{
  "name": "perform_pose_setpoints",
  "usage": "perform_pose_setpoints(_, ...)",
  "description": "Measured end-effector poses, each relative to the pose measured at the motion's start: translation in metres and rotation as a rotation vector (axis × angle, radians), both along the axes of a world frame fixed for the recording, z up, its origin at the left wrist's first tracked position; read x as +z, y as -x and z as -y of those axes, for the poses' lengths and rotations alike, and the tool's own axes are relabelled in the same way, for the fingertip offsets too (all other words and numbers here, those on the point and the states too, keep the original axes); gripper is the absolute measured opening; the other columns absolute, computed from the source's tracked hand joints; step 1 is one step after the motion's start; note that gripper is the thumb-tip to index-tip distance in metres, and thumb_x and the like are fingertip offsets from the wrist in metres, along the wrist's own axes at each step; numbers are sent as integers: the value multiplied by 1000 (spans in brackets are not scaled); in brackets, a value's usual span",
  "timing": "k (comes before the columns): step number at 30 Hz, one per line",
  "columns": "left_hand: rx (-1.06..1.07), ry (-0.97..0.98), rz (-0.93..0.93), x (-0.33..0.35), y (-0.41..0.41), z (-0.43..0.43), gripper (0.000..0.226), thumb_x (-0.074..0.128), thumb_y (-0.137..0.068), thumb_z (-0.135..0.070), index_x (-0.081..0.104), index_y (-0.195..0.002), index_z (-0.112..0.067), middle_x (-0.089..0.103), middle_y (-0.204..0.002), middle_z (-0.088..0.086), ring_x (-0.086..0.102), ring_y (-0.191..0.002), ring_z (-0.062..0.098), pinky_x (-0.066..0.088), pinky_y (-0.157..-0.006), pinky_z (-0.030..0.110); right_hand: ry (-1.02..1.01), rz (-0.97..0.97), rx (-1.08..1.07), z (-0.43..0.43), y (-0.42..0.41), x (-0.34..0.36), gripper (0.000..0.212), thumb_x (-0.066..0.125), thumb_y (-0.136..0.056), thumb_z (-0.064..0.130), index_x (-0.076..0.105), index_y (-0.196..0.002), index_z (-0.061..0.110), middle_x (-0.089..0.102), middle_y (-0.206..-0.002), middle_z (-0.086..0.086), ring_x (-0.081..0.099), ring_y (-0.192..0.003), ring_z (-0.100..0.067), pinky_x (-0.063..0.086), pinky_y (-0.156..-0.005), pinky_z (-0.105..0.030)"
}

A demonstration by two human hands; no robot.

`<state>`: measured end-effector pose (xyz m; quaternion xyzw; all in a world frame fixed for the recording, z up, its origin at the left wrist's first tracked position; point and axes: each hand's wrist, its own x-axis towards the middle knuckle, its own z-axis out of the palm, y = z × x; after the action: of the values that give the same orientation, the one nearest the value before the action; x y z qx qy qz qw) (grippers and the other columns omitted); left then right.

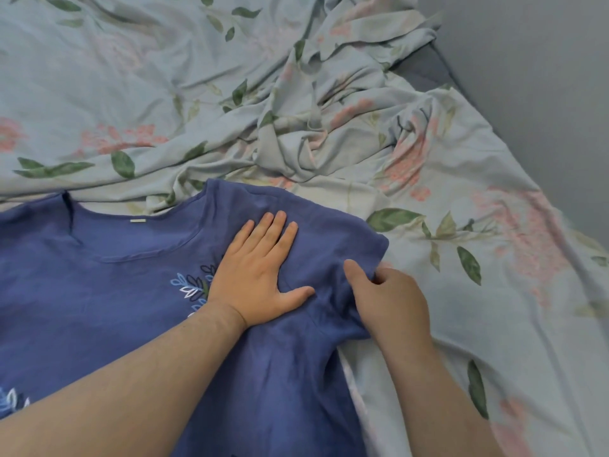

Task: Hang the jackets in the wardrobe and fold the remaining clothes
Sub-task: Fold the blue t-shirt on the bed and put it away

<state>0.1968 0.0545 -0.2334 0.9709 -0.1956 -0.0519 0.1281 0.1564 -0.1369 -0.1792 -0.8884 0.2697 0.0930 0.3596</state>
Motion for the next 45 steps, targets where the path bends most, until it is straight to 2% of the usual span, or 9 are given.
perform_pose_setpoints(5, -1, 37, 21, -1, 0, 0, 101, 37, -75, -77, 26, -155, -15, 15, -162, 5, 16, -150, 22, 7, -123, 41, -393, 22, -145, 6, -20, -8, 23, 67, -85, 16, 61, -84, -6, 67, -75, -15, 63, -71, -23, 55, -70, -49)
perform_pose_setpoints(11, -12, 63, 30, -2, 0, -3, 115, 41, -69, -83, 23, -155, -10, 12, -161, 2, 11, -149, 16, 4, -123, 38, -743, 278, -544, 4, -18, -25, 14, 59, -97, 15, 59, -83, 13, 66, -86, -4, 62, -83, -19, 52, -76, -35)
perform_pose_setpoints(15, -19, 53, 23, -5, -2, -3, 120, 41, -65, -86, 18, -156, -11, 10, -162, 2, 7, -150, 15, 0, -123, 36, -479, 292, -235, 3, -15, -30, 9, 56, -95, 16, 59, -93, 24, 68, -88, 6, 65, -77, -7, 49, -62, -17)
perform_pose_setpoints(23, -59, 117, -162, 7, -9, -7, 118, 31, -69, -85, -3, -157, -14, -9, -165, 1, -11, -151, 13, -11, -121, 31, -1126, 219, 146, 16, -22, 2, 49, 57, -79, -7, 57, -126, 6, 68, -120, -19, 66, -111, -34, 56, -81, -35)
perform_pose_setpoints(27, -39, 325, -383, 39, -28, -18, 89, 57, -92, -47, 7, -158, -16, 1, -166, 0, -3, -151, 11, -5, -116, 18, -1027, 231, 159, 5, -29, 31, 49, 52, -79, -17, 63, -116, 13, 74, -107, -9, 71, -99, -24, 58, -72, -30)
perform_pose_setpoints(33, 228, 723, -92, 82, -16, -52, 57, 53, -96, -34, 41, -149, -16, 37, -155, -6, 27, -143, 2, 13, -107, 4, -360, 316, 300, -40, -39, 64, 52, 50, -67, 5, 63, -112, 26, 70, -87, 4, 65, -80, -5, 49, -66, -19)
perform_pose_setpoints(37, 412, 847, -26, 85, 29, -98, 61, 47, -86, -37, 49, -144, -17, 42, -133, -33, 34, -120, -27, 23, -96, -4, -6, 154, 586, -104, -30, 49, 86, 49, -81, 3, 17, -156, 30, 49, -147, -1, 53, -125, -17, 41, -88, -21)
perform_pose_setpoints(41, 676, 806, -53, 70, 71, -160, 66, 47, -83, -42, 49, -143, -17, 45, -146, -12, 37, -140, 5, 28, -111, 19, 133, -160, 806, -153, -10, 19, 87, 53, -93, 20, -5, -158, 24, -3, -166, -11, 2, -152, -31, 20, -120, -39)
perform_pose_setpoints(45, 855, 586, 135, 61, 105, -225, 51, 52, -81, -33, 62, -125, -9, 63, -125, 7, 55, -119, 28, 42, -103, 44, 255, -107, 767, -175, 9, 13, 77, 50, -95, 27, 4, -157, 34, -16, -164, -10, -12, -151, -33, 23, -117, -45)
